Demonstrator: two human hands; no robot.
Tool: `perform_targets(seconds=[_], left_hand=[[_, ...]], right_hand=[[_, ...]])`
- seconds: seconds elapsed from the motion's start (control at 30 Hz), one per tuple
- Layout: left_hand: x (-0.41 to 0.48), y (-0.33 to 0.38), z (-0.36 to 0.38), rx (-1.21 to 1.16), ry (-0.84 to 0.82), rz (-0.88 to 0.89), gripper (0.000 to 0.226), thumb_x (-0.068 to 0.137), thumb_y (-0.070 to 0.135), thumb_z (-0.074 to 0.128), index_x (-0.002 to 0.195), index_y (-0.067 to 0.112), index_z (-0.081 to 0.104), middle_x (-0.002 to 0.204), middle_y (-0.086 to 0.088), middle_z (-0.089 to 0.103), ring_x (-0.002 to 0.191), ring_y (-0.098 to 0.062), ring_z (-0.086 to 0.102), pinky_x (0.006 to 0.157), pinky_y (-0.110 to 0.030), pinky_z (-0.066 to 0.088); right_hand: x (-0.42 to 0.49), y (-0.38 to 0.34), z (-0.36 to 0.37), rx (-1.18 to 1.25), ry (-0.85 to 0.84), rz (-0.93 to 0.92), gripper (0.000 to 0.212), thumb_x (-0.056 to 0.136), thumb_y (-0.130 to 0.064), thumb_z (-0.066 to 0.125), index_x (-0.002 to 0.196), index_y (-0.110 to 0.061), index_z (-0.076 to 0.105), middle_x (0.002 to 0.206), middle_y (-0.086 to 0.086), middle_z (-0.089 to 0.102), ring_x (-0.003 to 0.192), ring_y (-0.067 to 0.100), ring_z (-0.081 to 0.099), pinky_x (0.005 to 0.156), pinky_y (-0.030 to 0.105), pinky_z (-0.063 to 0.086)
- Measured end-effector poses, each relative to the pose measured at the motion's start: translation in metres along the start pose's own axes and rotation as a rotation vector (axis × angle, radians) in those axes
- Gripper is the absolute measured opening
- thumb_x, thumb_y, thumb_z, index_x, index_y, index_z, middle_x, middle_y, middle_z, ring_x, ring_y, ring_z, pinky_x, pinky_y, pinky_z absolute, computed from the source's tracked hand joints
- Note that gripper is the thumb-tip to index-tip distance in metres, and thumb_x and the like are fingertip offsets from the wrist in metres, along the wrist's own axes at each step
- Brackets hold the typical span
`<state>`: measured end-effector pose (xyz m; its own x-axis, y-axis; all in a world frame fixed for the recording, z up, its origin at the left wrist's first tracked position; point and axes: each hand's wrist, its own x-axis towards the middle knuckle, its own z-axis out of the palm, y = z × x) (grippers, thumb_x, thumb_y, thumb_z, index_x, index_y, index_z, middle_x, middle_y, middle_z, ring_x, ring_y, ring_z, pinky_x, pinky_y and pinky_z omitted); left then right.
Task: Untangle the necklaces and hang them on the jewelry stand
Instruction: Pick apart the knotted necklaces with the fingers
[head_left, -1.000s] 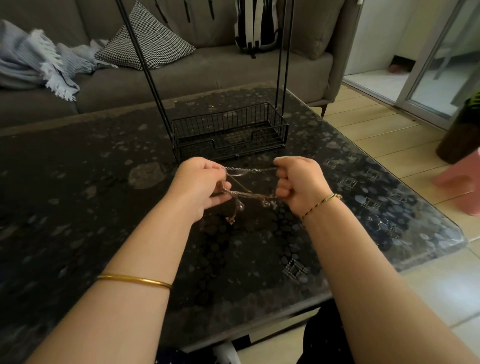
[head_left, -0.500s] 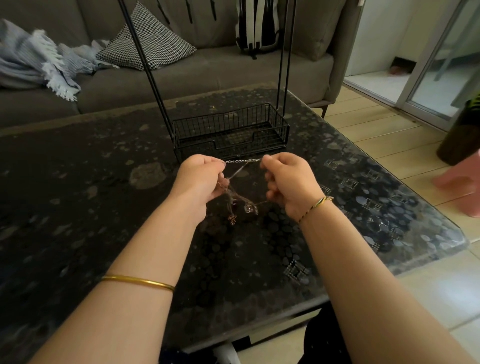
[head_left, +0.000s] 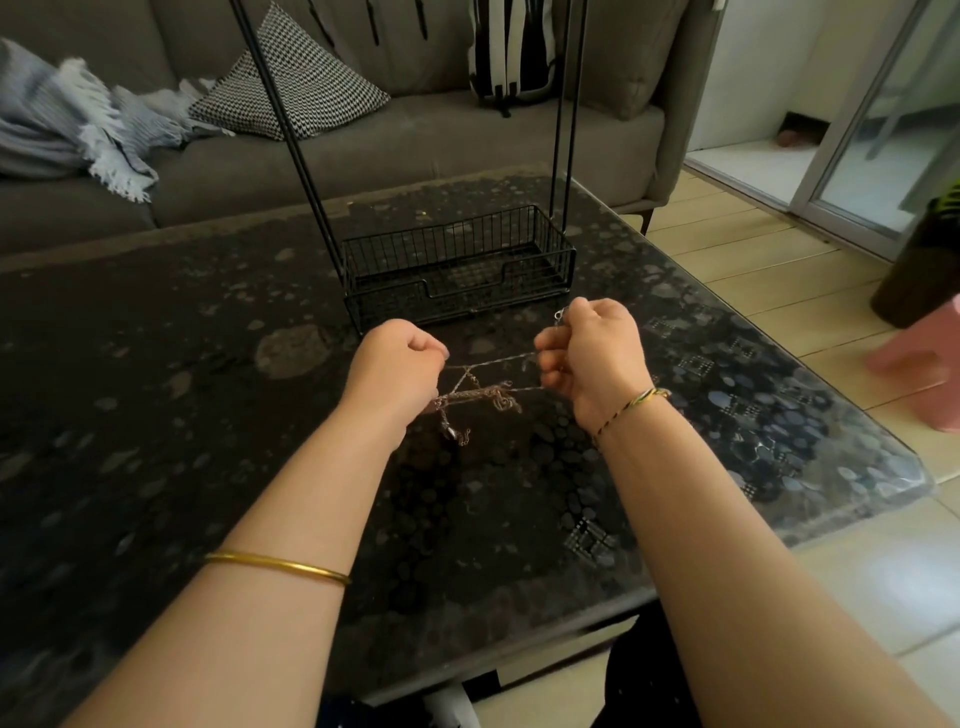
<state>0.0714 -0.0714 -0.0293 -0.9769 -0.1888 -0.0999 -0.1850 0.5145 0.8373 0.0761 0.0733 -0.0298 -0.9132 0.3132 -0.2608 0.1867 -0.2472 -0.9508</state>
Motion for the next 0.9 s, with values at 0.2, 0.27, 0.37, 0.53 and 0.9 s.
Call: perform_targets(seconds=[0.2,0.27,0.37,0.53,0.9], left_hand=[[0.000,0.007,0.002,-0.297,-0.036,-0.066,0.017,0.097,0.010,0.052,0.090,0.017,0.065,0.083,0.001,0.054,0.071,-0.012,0.049,0.081,-0.039,0.058],[-0.001,0.009,0.001,-0.363,-0.030,-0.051,0.016,0.097,0.010,0.053,0.090,0.018,0.066,0.084,0.002,0.054,0.067,-0.008,0.048,0.076,-0.033,0.059],[-0.003,0.011,-0.001,-0.445,-0.039,-0.022,0.018,0.095,0.007,0.054,0.088,0.017,0.067,0.084,0.001,0.057,0.062,-0.006,0.046,0.066,-0.026,0.052],[-0.005,0.011,-0.003,-0.419,-0.066,0.002,0.019,0.091,0.002,0.057,0.088,0.018,0.068,0.091,-0.005,0.066,0.062,-0.006,0.048,0.064,-0.024,0.046],[-0.008,0.015,0.005,-0.168,-0.236,-0.049,0.022,0.089,0.001,0.057,0.087,0.019,0.069,0.092,-0.003,0.067,0.068,-0.009,0.054,0.064,-0.023,0.050]], right_hand=[[0.003,0.006,-0.002,-0.415,-0.091,-0.166,0.005,0.091,-0.016,0.056,0.094,-0.013,0.059,0.070,-0.003,0.053,0.055,0.009,0.046,0.046,0.021,0.035],[-0.001,0.007,0.001,-0.557,-0.228,-0.169,0.005,0.086,-0.018,0.064,0.088,-0.015,0.067,0.066,-0.007,0.054,0.055,0.004,0.046,0.046,0.016,0.036],[-0.006,0.008,0.005,-0.661,-0.338,-0.172,0.005,0.084,-0.013,0.067,0.083,-0.010,0.070,0.060,-0.008,0.053,0.043,-0.002,0.045,0.037,0.006,0.030],[-0.004,0.009,0.003,-0.595,-0.285,-0.222,0.009,0.088,-0.016,0.064,0.079,-0.017,0.065,0.063,-0.008,0.052,0.053,0.002,0.045,0.045,0.012,0.036],[0.003,0.010,0.003,-0.389,-0.089,-0.319,0.017,0.089,-0.012,0.062,0.074,-0.019,0.062,0.048,-0.012,0.047,0.049,0.009,0.050,0.049,0.023,0.040]])
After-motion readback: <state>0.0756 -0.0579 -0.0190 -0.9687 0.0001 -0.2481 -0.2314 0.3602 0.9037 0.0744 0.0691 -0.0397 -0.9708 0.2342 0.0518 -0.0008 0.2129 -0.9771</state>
